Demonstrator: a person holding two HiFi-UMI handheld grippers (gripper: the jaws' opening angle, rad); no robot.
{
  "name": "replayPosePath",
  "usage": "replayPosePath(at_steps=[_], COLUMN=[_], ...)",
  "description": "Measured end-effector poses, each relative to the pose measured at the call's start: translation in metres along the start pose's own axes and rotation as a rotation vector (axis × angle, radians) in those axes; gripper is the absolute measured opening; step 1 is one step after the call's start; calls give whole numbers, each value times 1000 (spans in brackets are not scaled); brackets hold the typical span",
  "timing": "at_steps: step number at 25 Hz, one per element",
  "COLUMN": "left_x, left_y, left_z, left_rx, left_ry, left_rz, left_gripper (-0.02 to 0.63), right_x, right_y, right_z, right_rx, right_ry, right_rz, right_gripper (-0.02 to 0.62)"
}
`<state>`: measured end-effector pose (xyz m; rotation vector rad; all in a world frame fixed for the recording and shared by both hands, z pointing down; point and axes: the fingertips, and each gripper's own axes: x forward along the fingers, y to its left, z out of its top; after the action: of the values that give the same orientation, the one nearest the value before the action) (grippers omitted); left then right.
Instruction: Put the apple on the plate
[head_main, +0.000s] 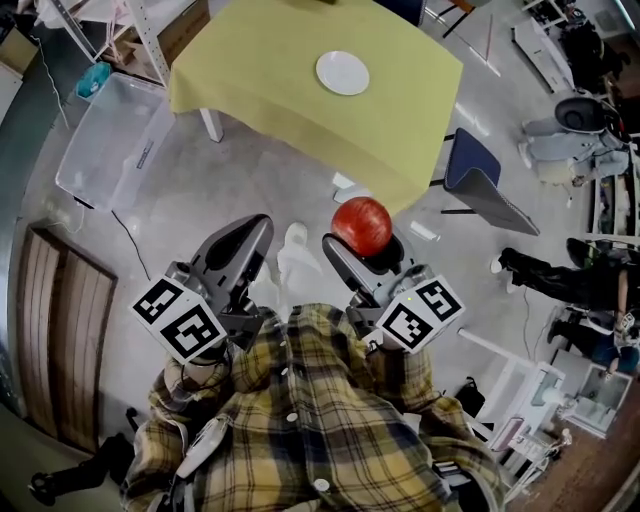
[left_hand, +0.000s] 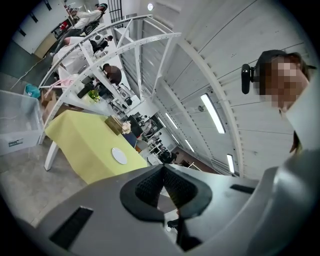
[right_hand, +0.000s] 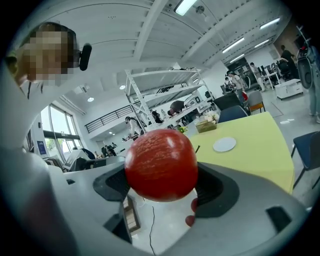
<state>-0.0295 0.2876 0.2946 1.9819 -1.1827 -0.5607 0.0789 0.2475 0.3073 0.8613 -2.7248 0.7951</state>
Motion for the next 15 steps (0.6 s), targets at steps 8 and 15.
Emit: replayPosePath(at_steps=[8, 15], left_x=[7, 42], left_y=[20, 36], left_z=[12, 36], left_rx=[-4, 15], left_ry=[-13, -9], left_rz=[24, 26], left_gripper=[8, 8], right_x=[33, 67], right_y=[-6, -28], right_z=[4, 29], right_rx=[-5, -9], right_ry=[29, 21], right_rz=[33, 55], right_gripper=[357, 357])
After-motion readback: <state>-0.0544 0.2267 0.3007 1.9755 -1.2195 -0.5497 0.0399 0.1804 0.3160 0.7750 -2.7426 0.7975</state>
